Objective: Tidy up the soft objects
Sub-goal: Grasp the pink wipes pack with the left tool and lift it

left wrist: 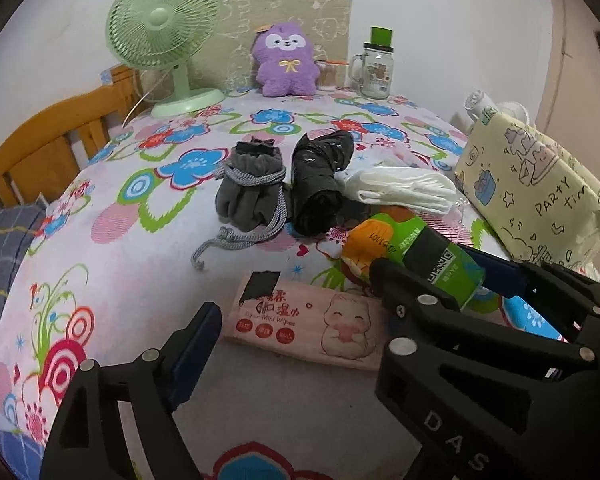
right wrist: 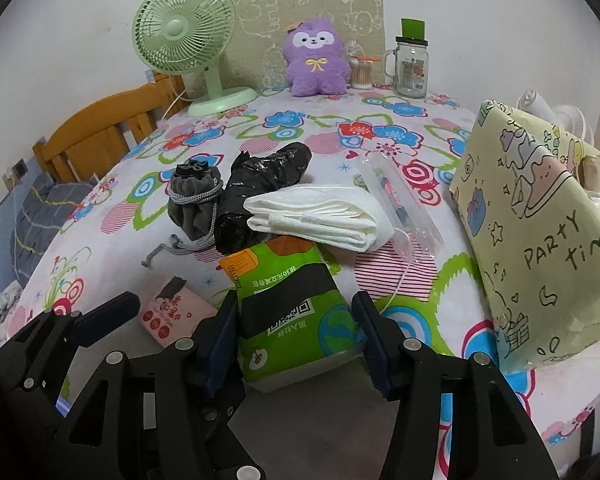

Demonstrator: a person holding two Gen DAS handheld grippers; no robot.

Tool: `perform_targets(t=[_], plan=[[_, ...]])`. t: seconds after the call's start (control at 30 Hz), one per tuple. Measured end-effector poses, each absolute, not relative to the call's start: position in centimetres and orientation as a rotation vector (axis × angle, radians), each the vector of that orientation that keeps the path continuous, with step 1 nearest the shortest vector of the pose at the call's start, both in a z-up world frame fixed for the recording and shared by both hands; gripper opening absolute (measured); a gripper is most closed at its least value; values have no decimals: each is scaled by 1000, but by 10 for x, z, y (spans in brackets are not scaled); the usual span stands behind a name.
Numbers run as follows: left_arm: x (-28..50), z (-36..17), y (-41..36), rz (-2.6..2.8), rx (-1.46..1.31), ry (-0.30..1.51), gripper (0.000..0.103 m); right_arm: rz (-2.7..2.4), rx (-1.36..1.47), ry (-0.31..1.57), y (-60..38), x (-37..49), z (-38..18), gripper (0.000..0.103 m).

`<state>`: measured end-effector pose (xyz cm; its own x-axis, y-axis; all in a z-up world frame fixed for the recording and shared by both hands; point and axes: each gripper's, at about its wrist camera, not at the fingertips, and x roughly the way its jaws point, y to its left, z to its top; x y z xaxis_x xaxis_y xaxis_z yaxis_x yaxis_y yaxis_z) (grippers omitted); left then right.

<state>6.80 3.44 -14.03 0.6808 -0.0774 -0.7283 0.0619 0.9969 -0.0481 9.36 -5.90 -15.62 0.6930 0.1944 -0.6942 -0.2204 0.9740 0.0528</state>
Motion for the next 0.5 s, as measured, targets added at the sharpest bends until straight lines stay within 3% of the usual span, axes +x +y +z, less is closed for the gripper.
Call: perform_targets(t=[0.33, 0.5], plan=[[60, -143, 21, -45, -64, 860, 89, 227, -30, 760, -72, 89, -151, 59], [69, -145, 18, -52, -61, 855, 96, 215, -21, 767, -78, 91, -152, 59]])
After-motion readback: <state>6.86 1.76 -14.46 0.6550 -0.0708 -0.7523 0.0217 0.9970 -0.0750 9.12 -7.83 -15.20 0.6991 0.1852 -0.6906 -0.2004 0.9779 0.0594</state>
